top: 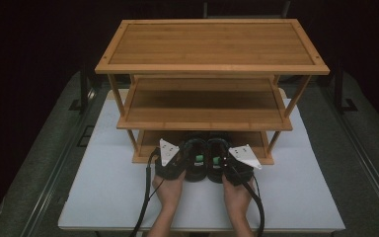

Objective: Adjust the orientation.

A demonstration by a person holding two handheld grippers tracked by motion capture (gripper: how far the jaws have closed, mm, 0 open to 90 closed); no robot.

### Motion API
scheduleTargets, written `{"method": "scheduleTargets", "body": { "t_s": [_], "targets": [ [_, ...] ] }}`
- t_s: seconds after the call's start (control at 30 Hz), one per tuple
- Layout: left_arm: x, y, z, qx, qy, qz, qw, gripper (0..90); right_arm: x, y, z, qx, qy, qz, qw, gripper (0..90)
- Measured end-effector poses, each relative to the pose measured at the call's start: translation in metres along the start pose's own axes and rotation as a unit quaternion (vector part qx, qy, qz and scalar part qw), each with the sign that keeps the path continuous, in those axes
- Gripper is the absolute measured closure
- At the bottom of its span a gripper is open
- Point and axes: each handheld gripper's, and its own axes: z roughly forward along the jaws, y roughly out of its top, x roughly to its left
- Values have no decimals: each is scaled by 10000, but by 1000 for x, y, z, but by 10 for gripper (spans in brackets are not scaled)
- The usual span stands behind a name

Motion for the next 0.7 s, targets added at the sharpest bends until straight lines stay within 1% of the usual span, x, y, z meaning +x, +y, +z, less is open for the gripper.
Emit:
{"method": "scheduleTargets", "body": {
  "t_s": [0.03,0.17,0.23,0.3,0.37,0.47,0.5,0.53,0.57,0.63,0.67,0.7],
  "targets": [
    [1,2,-1,22,-26,51,10000,637,-2,2,-1,-34,26,30,10000,664],
    [0,3,-1,59,-58,86,9999,637,-4,2,-1,-12,66,49,10000,667],
    [0,3,0,100,-106,86,9999,639,-4,2,-1,-12,64,39,10000,666],
    [2,3,0,109,-114,35,9999,639,-5,2,-1,-14,68,62,10000,663],
    [3,3,1,150,-178,-62,9997,639,-5,2,0,-5,74,87,9999,658],
    [4,3,2,193,-249,-63,9995,679,-5,1,1,-2,82,114,9999,663],
    [5,3,3,207,-292,-83,9993,717,-5,1,1,4,83,108,9999,707],
    [5,3,3,207,-292,-83,9993,723,-5,1,1,4,83,108,9999,707],
    [5,3,3,223,-307,-49,9993,723,-5,1,1,17,92,119,9999,740],
    [3,4,4,236,-322,33,9992,752,-6,1,2,80,122,121,9998,814],
    [3,4,4,236,-322,33,9992,760,-6,1,2,80,122,121,9998,814],
    [3,4,4,246,-343,76,9991,760,-5,1,2,96,113,79,9999,825]
  ]
}}
